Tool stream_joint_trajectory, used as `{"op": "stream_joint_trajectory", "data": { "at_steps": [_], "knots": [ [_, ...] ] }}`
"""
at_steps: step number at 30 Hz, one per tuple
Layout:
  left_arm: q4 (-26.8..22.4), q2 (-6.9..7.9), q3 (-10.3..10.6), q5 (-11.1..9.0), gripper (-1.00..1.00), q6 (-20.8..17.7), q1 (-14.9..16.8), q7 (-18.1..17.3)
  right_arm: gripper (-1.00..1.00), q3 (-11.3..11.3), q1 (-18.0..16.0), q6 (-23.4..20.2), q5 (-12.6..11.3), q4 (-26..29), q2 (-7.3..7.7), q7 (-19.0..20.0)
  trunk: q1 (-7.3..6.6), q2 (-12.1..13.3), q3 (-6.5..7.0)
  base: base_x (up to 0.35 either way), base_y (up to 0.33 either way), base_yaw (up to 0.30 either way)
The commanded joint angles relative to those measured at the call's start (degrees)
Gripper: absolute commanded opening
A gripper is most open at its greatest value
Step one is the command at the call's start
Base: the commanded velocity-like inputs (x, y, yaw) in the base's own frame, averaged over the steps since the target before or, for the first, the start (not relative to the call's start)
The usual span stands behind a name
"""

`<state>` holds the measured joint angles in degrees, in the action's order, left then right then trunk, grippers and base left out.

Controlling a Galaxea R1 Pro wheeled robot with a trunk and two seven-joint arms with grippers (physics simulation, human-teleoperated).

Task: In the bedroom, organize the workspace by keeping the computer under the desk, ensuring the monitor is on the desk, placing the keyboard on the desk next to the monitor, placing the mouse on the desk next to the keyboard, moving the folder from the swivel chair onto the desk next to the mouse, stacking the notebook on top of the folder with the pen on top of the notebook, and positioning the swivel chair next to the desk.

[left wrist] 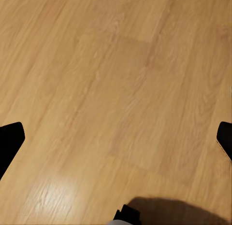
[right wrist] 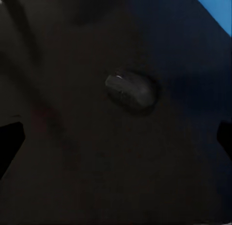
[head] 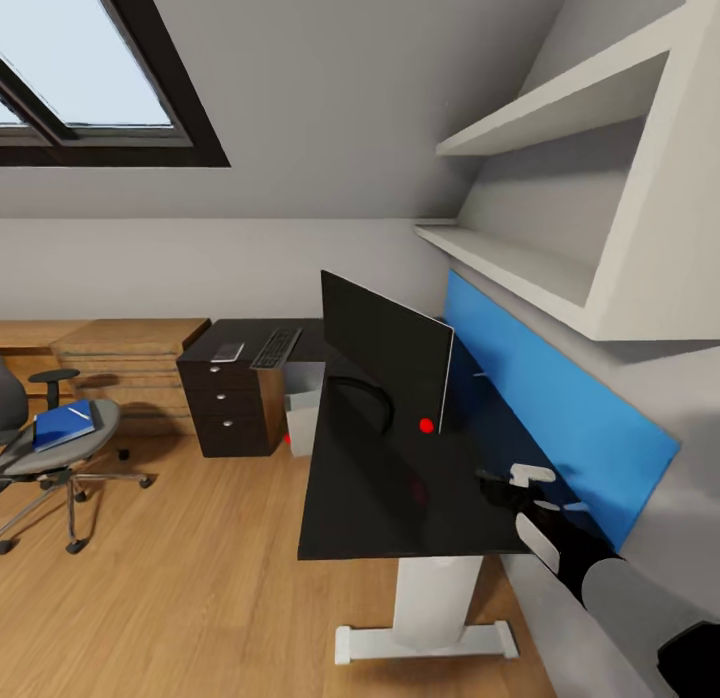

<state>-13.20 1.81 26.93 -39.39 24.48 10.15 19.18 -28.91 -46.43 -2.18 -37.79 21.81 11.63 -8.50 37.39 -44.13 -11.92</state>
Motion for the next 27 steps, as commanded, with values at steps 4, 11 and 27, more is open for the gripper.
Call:
{"op": "stream_joint_trajectory", "data": {
  "at_steps": [4, 11, 27],
  "knots": [
    [-0.07, 0.11, 0.49, -0.25, 1.0, 0.13, 0.03, 0.42, 1.0, -0.58, -0.36, 0.31, 1.74, -0.83, -0.14, -0.02, 0.04, -0.06, -0.09, 0.327, 0.0, 0.0],
    [-0.07, 0.12, 0.42, -0.25, 1.0, 0.13, 0.03, 0.46, 1.0, -0.4, -0.41, 0.49, 2.14, -1.03, 0.06, 0.12, 0.04, -0.06, -0.09, 0.33, 0.0, 0.0],
    [-0.07, 0.29, 0.49, -0.25, 1.0, 4.34, 0.04, 0.54, 1.0, -0.38, -0.42, 0.54, 2.26, -2.96, 0.7, 1.59, 0.04, -0.06, -0.09, 0.117, 0.0, 0.0]
  ]
}}
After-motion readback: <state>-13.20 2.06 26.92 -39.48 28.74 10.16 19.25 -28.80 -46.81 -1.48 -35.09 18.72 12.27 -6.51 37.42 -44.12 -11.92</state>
